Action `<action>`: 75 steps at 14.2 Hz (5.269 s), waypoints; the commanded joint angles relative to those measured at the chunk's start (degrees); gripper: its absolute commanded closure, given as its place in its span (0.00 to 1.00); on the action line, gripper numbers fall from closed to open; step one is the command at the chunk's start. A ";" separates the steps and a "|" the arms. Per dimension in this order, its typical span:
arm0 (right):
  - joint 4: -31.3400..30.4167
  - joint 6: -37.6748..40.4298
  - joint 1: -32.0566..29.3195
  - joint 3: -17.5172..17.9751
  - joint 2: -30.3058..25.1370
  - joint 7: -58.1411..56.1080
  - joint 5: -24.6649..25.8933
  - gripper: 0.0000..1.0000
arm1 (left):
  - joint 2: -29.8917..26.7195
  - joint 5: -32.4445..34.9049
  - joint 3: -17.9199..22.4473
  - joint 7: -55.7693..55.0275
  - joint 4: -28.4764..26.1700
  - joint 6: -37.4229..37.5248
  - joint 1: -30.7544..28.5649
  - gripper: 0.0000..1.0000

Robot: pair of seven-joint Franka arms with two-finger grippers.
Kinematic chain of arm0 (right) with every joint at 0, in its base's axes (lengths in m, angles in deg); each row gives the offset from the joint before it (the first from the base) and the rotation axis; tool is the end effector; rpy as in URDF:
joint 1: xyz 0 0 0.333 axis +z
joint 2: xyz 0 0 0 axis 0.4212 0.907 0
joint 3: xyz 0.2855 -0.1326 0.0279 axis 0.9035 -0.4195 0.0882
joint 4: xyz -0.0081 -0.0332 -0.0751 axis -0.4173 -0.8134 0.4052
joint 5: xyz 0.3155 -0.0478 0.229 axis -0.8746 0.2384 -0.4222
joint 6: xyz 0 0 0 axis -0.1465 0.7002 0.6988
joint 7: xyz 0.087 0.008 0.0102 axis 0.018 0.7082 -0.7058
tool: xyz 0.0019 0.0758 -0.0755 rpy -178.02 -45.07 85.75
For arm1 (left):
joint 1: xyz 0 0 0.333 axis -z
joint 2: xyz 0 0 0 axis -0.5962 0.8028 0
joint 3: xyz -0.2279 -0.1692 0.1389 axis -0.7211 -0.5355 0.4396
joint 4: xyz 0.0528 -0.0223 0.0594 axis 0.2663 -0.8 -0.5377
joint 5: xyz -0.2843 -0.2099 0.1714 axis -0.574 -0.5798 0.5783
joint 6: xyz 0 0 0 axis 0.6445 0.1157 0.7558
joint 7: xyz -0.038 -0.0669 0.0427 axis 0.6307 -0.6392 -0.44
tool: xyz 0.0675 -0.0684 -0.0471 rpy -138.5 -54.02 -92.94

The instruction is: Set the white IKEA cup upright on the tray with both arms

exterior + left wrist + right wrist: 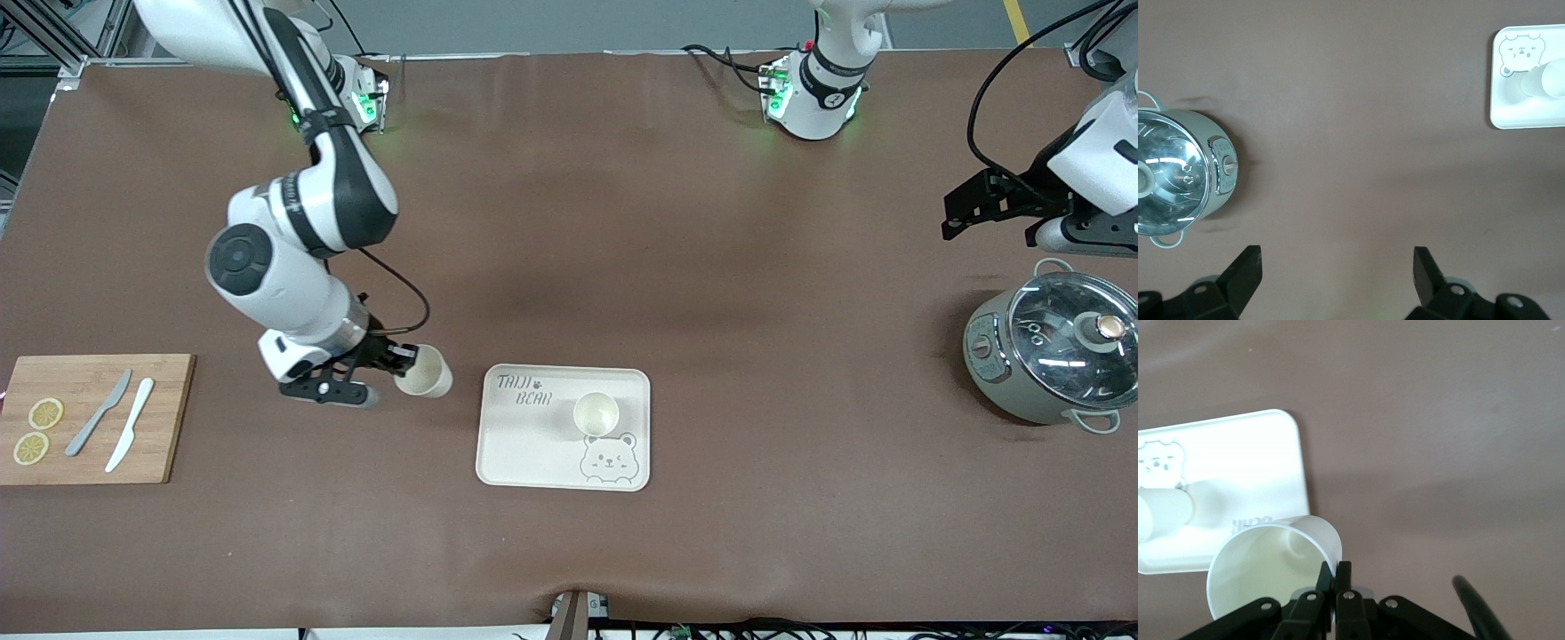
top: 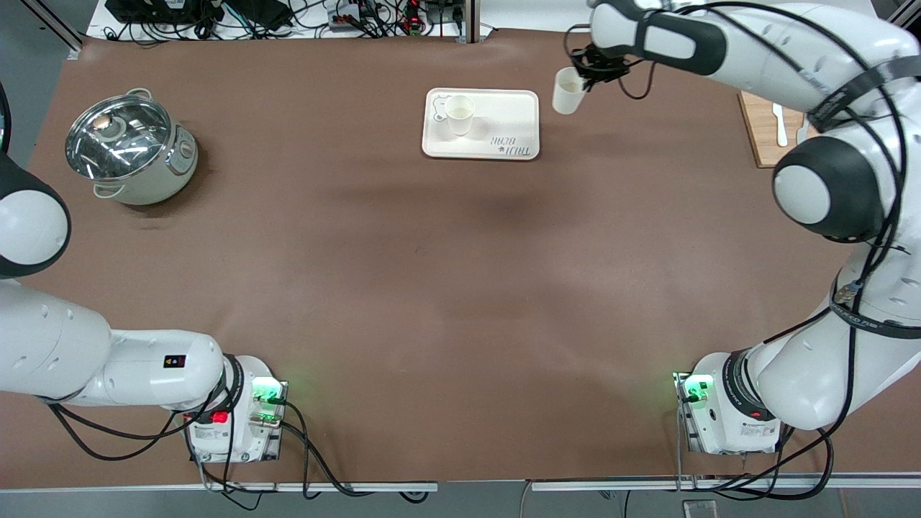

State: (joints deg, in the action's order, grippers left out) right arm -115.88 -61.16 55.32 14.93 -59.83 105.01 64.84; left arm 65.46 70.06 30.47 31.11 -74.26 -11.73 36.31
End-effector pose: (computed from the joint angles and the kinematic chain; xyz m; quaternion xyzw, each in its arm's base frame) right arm 0.6277 0.2678 0.3749 -0.9930 0.0906 -0.0225 0.0726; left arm 0.5558 -0.0592 0.6375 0.9988 -0.0483 -0.0020 0.0087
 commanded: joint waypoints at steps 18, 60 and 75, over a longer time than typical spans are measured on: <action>17.19 -8.88 4.39 -1.12 20.16 12.50 0.63 1.00 | -1.44 1.10 0.24 0.08 -1.40 -0.48 0.37 0.00; 25.89 24.13 4.49 -6.91 7.17 5.07 0.90 0.00 | -0.83 0.31 -0.20 -1.86 -0.44 -1.71 0.72 0.00; 31.52 47.18 -9.58 -21.76 -4.71 -32.92 6.00 0.00 | -0.92 -0.92 -0.20 -1.68 -0.26 -1.71 0.72 0.00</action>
State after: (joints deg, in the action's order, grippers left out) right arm -84.44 -14.93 46.01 -4.86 -63.89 75.75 70.50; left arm 65.45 69.95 30.19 30.16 -74.15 -12.96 36.81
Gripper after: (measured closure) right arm 0.000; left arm 0.000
